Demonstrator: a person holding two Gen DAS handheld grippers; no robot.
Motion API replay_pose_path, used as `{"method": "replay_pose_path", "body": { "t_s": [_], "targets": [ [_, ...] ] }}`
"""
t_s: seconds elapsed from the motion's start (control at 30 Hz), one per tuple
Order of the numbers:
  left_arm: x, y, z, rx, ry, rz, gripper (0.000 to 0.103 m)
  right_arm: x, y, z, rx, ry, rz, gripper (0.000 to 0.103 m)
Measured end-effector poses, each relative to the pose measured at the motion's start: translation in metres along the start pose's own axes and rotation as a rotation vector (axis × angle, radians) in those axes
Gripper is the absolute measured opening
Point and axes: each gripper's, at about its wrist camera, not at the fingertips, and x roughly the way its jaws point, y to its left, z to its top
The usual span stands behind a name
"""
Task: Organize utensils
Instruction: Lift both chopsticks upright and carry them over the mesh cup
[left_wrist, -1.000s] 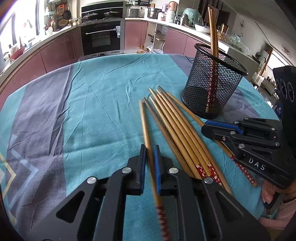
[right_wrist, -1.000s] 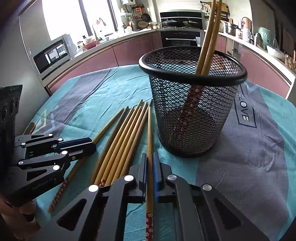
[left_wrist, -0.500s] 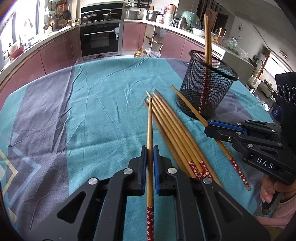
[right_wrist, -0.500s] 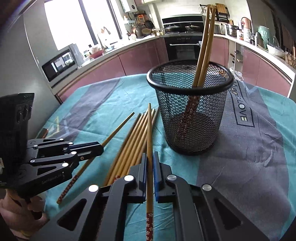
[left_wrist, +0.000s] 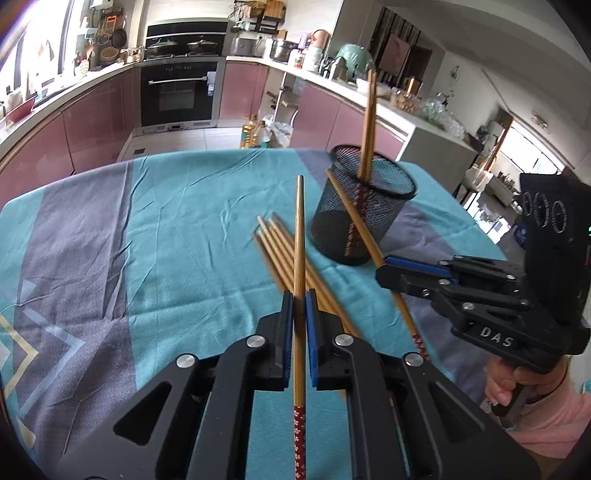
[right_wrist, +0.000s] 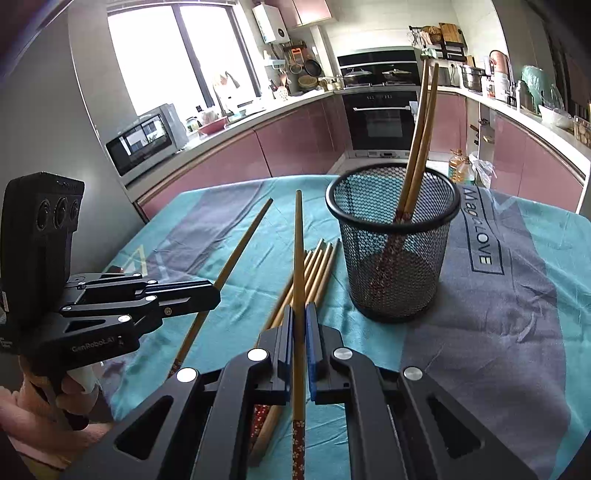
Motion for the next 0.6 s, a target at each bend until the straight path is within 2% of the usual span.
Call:
{"method": "replay_pose_path", "body": {
  "t_s": [0.6],
  "targets": [
    [-0.035, -0.022, 0.015, 0.045, -0.073, -0.085, 0.007, -0.031, 0.009, 0.013, -0.027, -0.087, 0.046, 0.006]
  ]
}}
